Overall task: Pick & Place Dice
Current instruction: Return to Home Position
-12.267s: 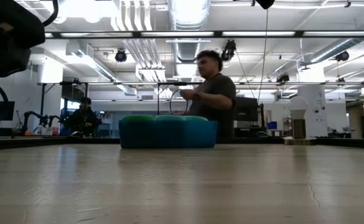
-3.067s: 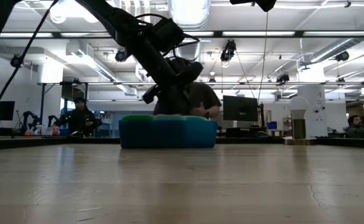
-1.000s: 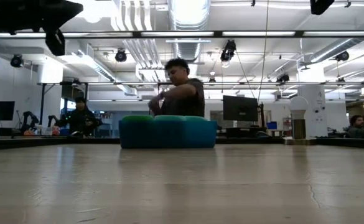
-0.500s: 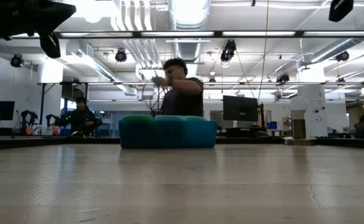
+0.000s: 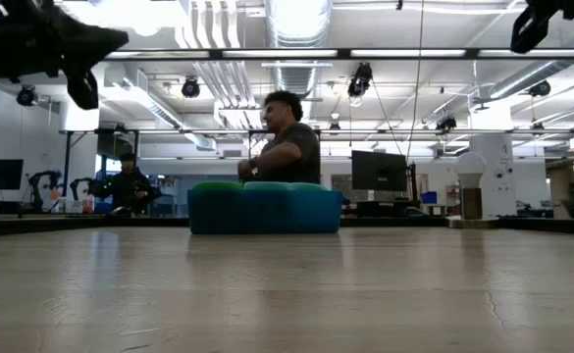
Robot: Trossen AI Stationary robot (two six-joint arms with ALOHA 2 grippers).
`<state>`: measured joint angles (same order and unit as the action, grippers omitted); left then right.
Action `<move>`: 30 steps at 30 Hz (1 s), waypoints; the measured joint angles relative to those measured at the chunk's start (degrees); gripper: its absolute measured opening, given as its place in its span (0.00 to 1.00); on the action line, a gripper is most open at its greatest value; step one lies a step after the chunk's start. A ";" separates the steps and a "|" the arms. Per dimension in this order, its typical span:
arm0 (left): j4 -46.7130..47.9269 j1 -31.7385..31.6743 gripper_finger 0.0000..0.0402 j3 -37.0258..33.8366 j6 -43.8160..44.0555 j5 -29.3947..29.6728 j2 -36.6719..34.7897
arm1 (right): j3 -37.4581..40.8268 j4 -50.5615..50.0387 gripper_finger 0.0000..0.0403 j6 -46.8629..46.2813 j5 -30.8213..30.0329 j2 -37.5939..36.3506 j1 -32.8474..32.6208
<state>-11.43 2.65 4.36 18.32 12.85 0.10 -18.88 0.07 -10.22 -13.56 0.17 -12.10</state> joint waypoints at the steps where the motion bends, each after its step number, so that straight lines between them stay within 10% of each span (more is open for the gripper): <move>1: -0.77 -0.02 0.00 -1.00 0.13 0.14 0.00 | 1.13 1.11 0.02 -0.02 -0.02 0.04 0.00; 13: 0.54 0.00 0.00 -4.12 -3.02 1.15 0.01 | 18.32 18.53 0.02 -1.87 0.10 -0.13 0.00; 30: 8.51 0.00 0.05 -4.17 -3.51 1.13 0.24 | 18.39 9.49 0.02 1.54 -3.15 0.46 0.00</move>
<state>-2.92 2.66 0.19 14.81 13.98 0.34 -0.49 9.56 -8.67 -16.71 0.62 -12.10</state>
